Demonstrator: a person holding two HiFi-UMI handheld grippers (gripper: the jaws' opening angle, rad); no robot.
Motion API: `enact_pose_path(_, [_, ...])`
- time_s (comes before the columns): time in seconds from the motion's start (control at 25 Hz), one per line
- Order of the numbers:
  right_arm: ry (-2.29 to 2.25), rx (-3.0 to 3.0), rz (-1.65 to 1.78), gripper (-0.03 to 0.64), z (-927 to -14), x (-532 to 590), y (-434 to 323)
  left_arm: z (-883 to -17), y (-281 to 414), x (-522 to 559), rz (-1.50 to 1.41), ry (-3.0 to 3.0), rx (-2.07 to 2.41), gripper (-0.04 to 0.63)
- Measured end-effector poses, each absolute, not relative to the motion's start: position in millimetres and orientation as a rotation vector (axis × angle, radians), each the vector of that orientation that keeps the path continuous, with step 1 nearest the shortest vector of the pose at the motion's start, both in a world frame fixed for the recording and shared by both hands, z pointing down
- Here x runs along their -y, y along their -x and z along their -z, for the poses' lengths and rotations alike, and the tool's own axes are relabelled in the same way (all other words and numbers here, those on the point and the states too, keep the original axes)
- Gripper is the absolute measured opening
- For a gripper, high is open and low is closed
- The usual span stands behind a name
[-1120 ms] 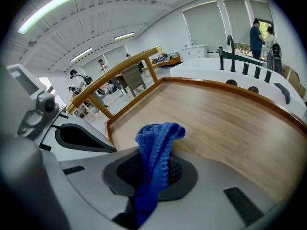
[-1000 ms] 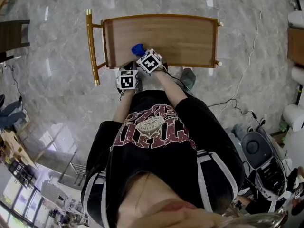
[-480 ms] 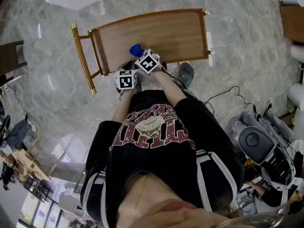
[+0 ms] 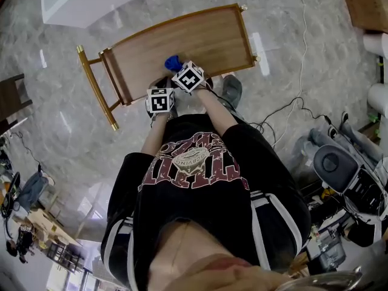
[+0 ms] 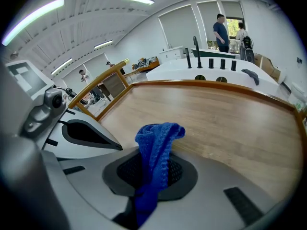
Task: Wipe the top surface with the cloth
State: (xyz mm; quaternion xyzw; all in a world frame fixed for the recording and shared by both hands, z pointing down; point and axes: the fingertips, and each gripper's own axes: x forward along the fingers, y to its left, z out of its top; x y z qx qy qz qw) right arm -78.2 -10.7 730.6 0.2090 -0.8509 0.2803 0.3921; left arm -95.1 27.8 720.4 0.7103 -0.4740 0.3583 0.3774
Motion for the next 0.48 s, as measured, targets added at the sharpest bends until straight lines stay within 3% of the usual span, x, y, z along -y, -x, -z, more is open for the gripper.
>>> enact_pose_path(0.48, [-0.626,2.134,-0.755,0.057,-729,22,37,-721,54,-13,-0.961,-1.892,1.107,0.046])
